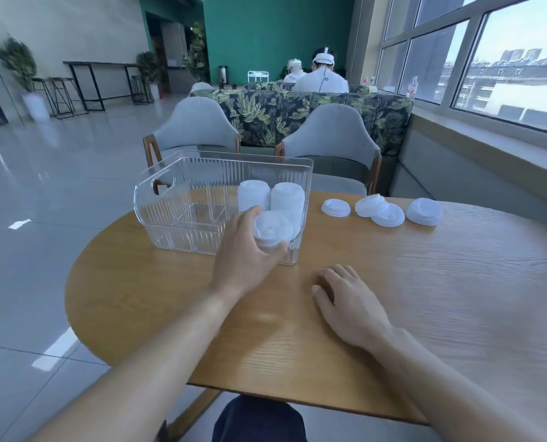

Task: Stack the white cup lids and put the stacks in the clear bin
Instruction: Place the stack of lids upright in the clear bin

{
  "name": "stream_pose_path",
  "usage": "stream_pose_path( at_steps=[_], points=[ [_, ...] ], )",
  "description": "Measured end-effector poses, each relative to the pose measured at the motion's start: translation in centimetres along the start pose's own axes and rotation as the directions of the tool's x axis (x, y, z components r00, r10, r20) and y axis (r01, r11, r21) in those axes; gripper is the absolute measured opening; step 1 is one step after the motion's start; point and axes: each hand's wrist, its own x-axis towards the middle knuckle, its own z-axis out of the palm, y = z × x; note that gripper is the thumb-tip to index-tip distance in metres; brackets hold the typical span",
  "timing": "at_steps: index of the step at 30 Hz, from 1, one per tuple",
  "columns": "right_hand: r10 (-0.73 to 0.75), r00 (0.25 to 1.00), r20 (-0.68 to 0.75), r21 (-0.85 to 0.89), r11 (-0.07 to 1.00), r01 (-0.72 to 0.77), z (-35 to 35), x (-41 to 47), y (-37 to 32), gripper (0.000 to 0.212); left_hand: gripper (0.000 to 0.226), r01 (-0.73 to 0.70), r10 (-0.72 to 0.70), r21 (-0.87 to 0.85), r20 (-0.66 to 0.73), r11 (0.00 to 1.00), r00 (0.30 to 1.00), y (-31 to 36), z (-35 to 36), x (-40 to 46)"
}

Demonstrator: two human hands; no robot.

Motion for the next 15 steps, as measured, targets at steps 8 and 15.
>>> stream_pose_path(
  at_steps=[8,15],
  points=[
    [-0.008,1.0,-0.011,-0.013,1.0,0.007,1.0,2.7,-0.3,0.026,0.079,0.051,-0.057,0.043,0.162,0.998,0.985,-0.9,1.1,4.4],
    [0.003,0.999,-0.032,-0.004,1.0,-0.003,1.8,4.5,-0.1,0.021,0.075,0.08,-0.083,0.02,0.199,0.997,0.977,-1.2,2.1,7.4]
  ],
)
